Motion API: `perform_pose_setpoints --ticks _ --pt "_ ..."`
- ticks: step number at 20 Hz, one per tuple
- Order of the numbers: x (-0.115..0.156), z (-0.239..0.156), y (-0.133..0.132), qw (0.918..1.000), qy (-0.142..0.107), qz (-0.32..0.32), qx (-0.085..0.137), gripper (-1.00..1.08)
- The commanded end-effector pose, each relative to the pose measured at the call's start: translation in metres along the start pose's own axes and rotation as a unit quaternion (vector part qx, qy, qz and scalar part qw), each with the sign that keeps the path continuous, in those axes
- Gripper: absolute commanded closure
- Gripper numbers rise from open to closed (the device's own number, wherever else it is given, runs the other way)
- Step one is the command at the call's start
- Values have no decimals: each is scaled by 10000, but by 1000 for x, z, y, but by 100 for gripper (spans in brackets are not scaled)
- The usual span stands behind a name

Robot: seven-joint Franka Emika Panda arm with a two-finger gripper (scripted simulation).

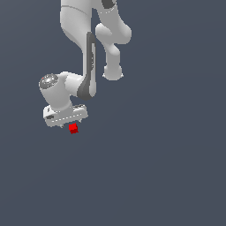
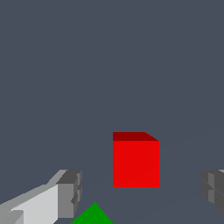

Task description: Stack the red cube on top of the green cube.

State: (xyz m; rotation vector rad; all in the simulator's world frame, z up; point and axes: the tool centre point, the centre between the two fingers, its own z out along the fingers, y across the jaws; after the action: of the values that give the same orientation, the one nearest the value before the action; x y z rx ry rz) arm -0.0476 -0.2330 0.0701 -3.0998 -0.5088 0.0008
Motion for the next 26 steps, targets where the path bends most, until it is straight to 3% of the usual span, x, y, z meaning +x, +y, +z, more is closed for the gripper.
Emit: perform_pose_setpoints --ticks 1,8,23,24,26 --pt "0 1 2 10000 2 -21 -1 -92" --pt "1 3 1 10000 0 -12 -1 -92" --pt "1 50 1 10000 2 -14 -2 -92" --pt "1 50 1 10000 2 -14 -2 108" --pt "1 50 1 10000 2 -14 -2 108"
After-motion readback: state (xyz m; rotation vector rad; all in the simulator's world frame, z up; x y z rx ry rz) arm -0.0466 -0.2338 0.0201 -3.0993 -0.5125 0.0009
